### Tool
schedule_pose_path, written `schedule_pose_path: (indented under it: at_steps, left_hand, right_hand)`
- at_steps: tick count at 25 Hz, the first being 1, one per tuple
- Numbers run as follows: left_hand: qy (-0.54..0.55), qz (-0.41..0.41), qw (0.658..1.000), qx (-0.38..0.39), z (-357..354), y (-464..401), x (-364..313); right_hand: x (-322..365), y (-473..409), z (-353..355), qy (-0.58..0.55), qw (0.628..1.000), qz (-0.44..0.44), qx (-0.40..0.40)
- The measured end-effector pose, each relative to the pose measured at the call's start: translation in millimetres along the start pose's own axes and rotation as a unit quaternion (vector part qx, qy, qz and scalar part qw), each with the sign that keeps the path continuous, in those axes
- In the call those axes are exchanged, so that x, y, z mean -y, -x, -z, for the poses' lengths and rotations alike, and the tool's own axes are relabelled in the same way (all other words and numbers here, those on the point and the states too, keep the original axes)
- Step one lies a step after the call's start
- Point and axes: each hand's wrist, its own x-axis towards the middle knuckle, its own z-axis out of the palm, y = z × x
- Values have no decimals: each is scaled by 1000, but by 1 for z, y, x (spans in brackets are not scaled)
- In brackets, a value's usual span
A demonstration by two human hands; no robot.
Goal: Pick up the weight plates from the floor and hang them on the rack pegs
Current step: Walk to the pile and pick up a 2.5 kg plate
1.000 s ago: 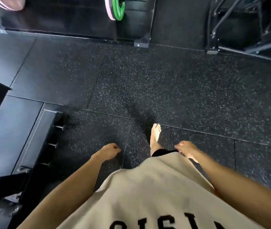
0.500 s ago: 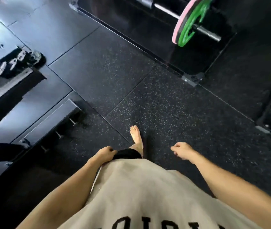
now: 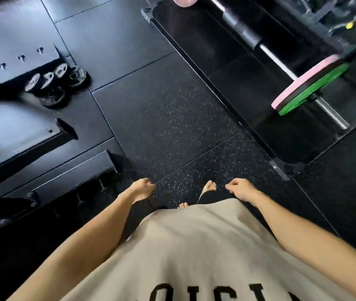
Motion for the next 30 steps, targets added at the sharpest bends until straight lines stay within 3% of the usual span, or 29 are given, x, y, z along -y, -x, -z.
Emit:
schedule_pose_path:
  at_steps: [8,13,21,30]
  left_hand:
    - [117,101,988,-25,102,-91,-77]
    - [201,168,960,-93,171,-125,-109]
    - [259,189,947,-33,288,-230,-103]
    - [297,201,929,-95,518,-311,-53]
  right_hand:
    - [202,-164,97,143,983,84,81]
    - [356,-239,143,237,951,148,131]
    - [570,-332,128,353,899,199,166]
    - [813,-390,91,369,878,249,174]
